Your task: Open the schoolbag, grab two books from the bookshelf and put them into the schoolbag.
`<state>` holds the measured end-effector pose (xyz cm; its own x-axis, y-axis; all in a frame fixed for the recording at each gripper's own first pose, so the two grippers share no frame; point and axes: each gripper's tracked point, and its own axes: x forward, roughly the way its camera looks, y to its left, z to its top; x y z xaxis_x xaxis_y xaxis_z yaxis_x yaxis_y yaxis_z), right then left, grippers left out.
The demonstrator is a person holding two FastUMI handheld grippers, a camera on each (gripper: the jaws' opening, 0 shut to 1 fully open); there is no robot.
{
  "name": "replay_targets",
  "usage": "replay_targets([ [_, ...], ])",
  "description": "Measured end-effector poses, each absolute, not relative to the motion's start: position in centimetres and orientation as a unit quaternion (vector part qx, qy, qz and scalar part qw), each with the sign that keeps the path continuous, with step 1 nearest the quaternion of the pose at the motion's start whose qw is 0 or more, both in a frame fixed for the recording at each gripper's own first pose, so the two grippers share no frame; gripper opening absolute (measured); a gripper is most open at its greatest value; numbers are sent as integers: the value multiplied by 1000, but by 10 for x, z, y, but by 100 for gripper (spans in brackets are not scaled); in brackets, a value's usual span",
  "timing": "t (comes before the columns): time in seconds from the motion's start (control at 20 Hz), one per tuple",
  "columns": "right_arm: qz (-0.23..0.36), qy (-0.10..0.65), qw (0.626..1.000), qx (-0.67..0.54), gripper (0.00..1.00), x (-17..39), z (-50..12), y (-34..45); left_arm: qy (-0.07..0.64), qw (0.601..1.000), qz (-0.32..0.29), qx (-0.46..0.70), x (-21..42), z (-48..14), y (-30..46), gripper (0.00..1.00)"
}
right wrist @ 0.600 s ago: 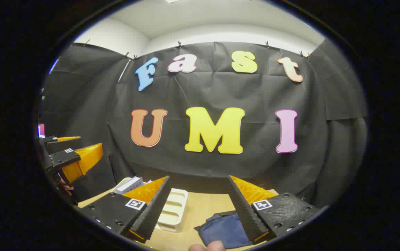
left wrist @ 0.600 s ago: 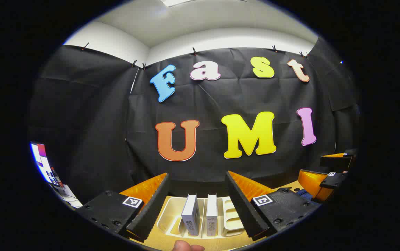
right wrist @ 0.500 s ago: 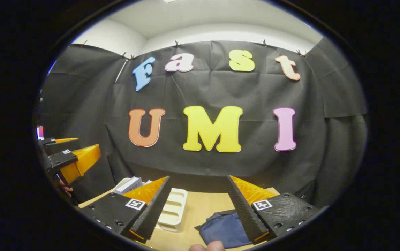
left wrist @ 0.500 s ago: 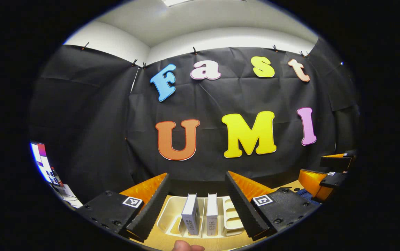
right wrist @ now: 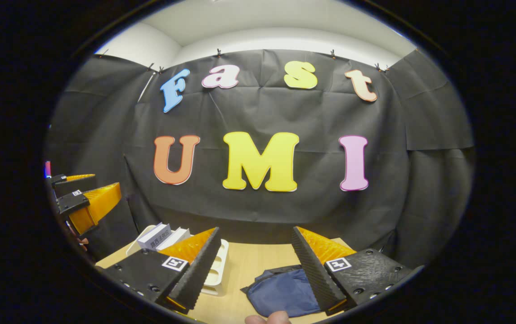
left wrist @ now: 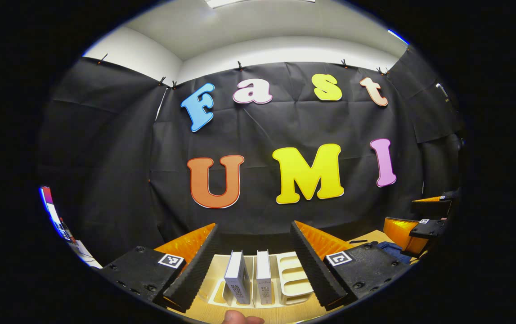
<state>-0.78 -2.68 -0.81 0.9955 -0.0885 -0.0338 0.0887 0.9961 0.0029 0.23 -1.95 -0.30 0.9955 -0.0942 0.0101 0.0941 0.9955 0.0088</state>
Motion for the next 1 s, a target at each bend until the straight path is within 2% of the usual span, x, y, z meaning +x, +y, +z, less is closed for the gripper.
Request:
replay_targets([
  [0.15, -50, 15, 999, -1, 95, -9, -8, -31, -3, 999, -50, 1, 3, -5, -21, 99],
  [0.2, -53, 16, 998, -3, 98, -9, -7, -33, -3, 999, -52, -1, 3, -4, -21, 99],
  [0.6, -53, 57, 997, -21, 95, -4, -31, -37, -2, 999, -53, 0, 8, -7, -21, 99],
  [0.65, -52, 72, 996, -26, 98, -2, -40, -37, -3, 999, -53, 2, 8, -5, -21, 99],
  [0.8, -32, 149, 987, -45, 95, 6, -85, -30, -6, 999, -50, 7, 10, -6, -17, 98],
  [0.85, -28, 175, 983, -51, 99, 9, -102, -28, -8, 999, -48, 8, 10, -6, -15, 98],
  [1.0, -25, 248, 966, -69, 96, 16, -153, -27, -4, 999, -50, 5, 10, -10, -14, 99],
])
